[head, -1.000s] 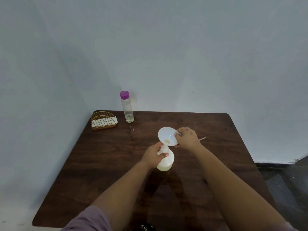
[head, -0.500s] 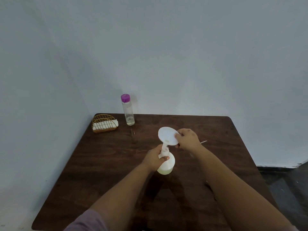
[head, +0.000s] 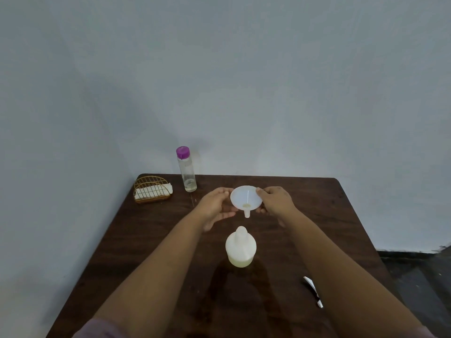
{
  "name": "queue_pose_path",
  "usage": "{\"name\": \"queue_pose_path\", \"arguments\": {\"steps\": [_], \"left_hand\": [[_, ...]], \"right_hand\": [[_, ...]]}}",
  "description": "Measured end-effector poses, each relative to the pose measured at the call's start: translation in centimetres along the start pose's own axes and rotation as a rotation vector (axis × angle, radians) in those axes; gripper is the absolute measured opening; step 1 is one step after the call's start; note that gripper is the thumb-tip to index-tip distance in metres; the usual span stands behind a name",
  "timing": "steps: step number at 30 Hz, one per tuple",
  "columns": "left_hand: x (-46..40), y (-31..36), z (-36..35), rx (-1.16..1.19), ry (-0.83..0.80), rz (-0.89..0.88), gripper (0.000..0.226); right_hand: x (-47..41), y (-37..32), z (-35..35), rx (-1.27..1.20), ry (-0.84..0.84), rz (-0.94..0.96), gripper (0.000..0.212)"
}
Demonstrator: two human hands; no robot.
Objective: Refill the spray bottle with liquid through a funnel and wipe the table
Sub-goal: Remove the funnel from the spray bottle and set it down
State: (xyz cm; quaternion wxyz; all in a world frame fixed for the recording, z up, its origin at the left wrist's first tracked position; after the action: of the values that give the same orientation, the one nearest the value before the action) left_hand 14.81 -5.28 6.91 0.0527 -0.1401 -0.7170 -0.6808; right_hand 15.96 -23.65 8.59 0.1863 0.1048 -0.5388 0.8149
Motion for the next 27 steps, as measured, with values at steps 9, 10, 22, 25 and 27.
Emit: {"name": "queue_pose_path", "arguments": {"steps": [9, 10, 22, 25, 27], "left_hand": [[-4.9, 1.0, 2.3, -0.196, 0.111, -0.128, 0.025], [-5.5, 1.2, 2.6, -0.21, 0.129, -0.136, 0.025], [-14.7, -2.7, 4.9, 0.065, 0.181, -0.025, 0.022], [-16.5, -4.4, 5.5, -0.245, 0.133, -0.082, 0.037], [-17.6, -4.9, 5.5, -0.447, 0.075, -0.138, 0.054]], "right_hand": [[-4.2, -2.1, -1.6, 0.103, 0.04, 0.029, 0.035], [-5.1, -2.0, -1.7, 0.08, 0.043, 0.006, 0.034], [-15.7, 1.0, -7.5, -0.342, 0.008, -0.312, 0.012], [-17.6, 1.8, -9.3, -0.345, -0.001, -0.337, 0.007], [-18.1, 2.0, -10.0, -0.326, 0.013, -0.339, 0.014]]}}
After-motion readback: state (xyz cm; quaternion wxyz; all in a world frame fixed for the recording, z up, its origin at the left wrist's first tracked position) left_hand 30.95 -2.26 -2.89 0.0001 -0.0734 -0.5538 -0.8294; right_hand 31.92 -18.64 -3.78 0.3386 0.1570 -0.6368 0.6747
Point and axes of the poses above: each hand's wrist, its own x-axis away from the middle knuckle, its own z-axis out of the back of the hand, y = z × x, the point moved 10 cm from there along -x, towards the middle knuckle, and after that the axes turned 9 degrees about -z, right-handed, at the moved point
